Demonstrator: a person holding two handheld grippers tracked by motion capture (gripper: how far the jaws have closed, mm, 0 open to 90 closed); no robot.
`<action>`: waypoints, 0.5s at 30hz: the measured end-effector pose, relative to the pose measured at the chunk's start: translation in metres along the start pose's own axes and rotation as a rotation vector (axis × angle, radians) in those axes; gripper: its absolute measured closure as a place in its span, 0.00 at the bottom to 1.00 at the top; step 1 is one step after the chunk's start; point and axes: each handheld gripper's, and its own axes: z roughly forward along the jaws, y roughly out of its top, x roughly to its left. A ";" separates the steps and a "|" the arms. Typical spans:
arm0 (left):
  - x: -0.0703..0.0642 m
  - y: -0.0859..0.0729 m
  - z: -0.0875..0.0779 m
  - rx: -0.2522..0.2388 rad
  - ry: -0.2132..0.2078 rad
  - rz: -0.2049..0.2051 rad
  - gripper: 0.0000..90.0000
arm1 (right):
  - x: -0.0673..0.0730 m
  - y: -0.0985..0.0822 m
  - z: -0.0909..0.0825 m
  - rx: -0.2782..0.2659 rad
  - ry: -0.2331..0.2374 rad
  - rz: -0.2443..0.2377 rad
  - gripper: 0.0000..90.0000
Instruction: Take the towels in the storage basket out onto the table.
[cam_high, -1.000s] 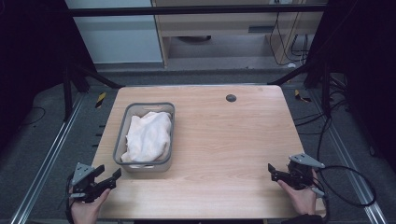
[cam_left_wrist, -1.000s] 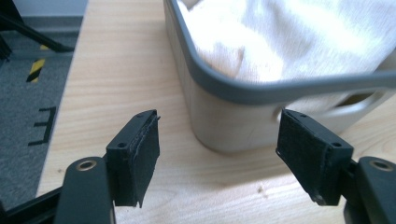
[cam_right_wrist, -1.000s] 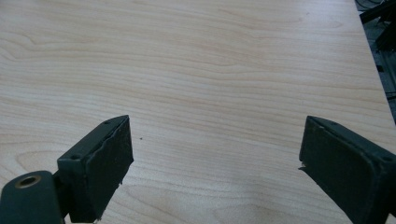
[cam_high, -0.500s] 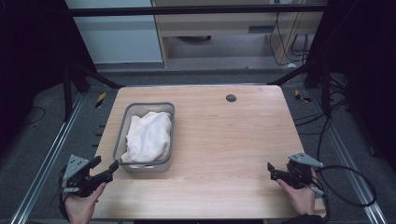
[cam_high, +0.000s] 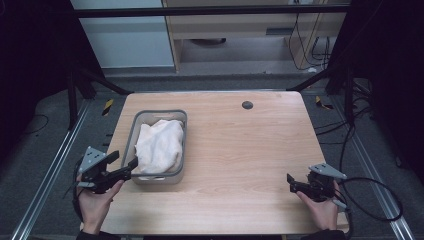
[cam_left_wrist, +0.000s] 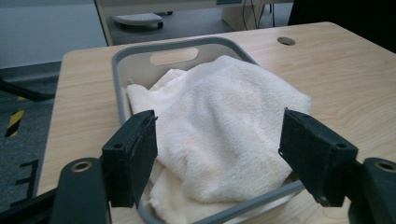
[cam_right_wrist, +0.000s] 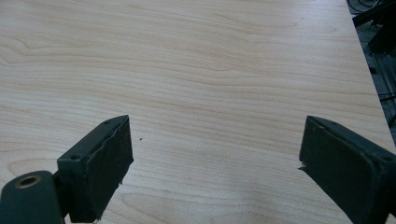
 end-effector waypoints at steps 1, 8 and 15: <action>-0.002 0.002 0.002 0.005 -0.005 0.003 0.30 | 0.000 0.000 0.000 0.000 0.000 0.000 0.11; -0.013 0.022 0.021 0.038 -0.035 0.031 0.28 | 0.000 0.000 0.000 0.003 0.000 -0.003 0.11; -0.024 0.033 0.041 0.070 -0.058 0.048 0.27 | 0.000 0.001 0.003 0.009 0.009 -0.010 0.10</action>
